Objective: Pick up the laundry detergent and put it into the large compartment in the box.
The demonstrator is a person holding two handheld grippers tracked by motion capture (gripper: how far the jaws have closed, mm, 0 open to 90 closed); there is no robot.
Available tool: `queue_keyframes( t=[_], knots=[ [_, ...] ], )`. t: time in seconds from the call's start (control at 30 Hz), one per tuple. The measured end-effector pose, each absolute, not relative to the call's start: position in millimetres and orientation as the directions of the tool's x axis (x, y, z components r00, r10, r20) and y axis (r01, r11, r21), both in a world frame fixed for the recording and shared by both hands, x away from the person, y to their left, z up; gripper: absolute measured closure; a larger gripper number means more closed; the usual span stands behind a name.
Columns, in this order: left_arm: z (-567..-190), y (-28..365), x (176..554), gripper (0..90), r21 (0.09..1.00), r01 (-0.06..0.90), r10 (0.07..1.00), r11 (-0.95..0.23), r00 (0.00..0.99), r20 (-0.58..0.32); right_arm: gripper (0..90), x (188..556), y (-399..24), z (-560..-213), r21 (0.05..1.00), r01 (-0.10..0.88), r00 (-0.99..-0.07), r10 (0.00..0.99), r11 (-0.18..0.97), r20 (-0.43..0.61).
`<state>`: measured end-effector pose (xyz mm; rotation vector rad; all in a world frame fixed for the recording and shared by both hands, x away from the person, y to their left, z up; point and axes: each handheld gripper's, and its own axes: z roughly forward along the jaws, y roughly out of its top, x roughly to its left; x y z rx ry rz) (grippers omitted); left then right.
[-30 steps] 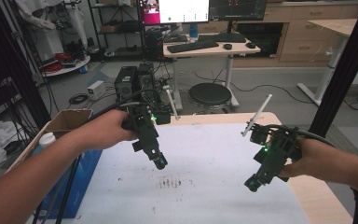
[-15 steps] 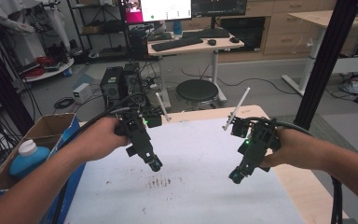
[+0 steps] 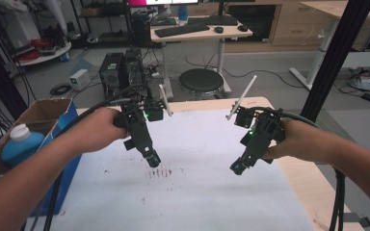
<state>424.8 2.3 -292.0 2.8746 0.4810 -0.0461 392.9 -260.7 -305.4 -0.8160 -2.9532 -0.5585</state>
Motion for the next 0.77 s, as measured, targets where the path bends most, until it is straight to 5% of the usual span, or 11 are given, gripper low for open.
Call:
queue_keyframes(
  t=[0.77],
  knots=[
    [-296.3,3.5,423.3,1.7,0.199,0.329,0.318,-0.923,0.944,-0.089,2.4,391.9,-259.3,-306.4,0.329,0.498,-0.865,0.486,0.802,0.123]
  ],
)
